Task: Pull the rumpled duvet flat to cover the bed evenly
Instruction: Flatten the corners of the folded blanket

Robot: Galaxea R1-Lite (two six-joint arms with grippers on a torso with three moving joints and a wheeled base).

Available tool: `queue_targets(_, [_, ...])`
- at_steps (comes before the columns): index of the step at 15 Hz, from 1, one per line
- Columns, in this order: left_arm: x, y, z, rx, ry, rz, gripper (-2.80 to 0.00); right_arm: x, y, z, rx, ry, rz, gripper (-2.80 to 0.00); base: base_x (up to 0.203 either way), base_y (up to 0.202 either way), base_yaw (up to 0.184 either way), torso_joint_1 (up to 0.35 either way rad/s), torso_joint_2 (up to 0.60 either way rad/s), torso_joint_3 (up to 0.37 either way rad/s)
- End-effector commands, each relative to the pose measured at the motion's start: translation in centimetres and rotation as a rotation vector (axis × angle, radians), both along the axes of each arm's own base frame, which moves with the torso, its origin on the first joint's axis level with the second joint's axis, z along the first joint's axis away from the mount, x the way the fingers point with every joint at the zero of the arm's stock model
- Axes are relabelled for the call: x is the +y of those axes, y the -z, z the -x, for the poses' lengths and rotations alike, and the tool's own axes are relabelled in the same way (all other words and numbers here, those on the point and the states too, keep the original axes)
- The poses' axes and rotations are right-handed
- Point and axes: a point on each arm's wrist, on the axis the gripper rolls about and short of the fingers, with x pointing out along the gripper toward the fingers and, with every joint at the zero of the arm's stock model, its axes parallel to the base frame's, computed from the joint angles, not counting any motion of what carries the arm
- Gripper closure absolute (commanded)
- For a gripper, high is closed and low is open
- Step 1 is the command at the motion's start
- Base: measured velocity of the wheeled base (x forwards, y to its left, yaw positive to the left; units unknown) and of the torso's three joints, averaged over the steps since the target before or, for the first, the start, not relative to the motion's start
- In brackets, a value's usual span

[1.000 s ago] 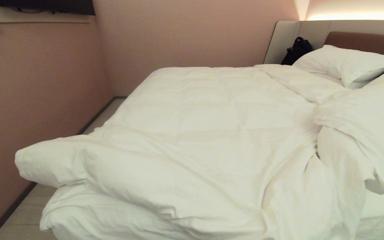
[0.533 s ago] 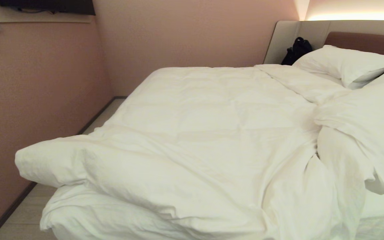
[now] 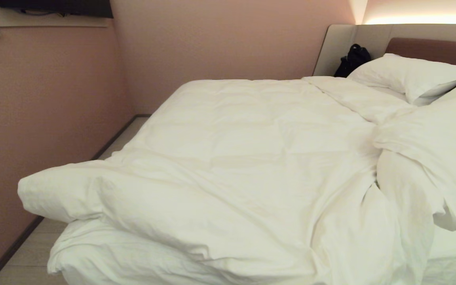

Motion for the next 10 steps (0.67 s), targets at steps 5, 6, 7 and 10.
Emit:
queue_targets(5, [0.00, 0.00, -0.01, 0.001, -0.001, 0.007, 0.00, -0.01, 0.23, -0.04, 0.014, 0.005, -0.013, 0.00, 0.000, 0.000, 0.000, 0.000, 0.00, 0.000])
queue_targets(6, [0.00, 0.00, -0.01, 0.001, -0.003, 0.017, 0.00, -0.01, 0.23, -0.04, 0.014, 0.005, -0.013, 0.00, 0.000, 0.000, 0.000, 0.000, 0.00, 0.000])
queue_targets(7, [0.00, 0.00, -0.01, 0.001, -0.003, 0.017, 0.00, -0.01, 0.23, -0.04, 0.014, 0.005, -0.013, 0.00, 0.000, 0.000, 0.000, 0.000, 0.00, 0.000])
queue_targets(10, [0.01, 0.00, -0.01, 0.002, -0.005, -0.007, 0.00, -0.01, 0.23, -0.04, 0.014, 0.005, -0.013, 0.00, 0.000, 0.000, 0.000, 0.000, 0.00, 0.000])
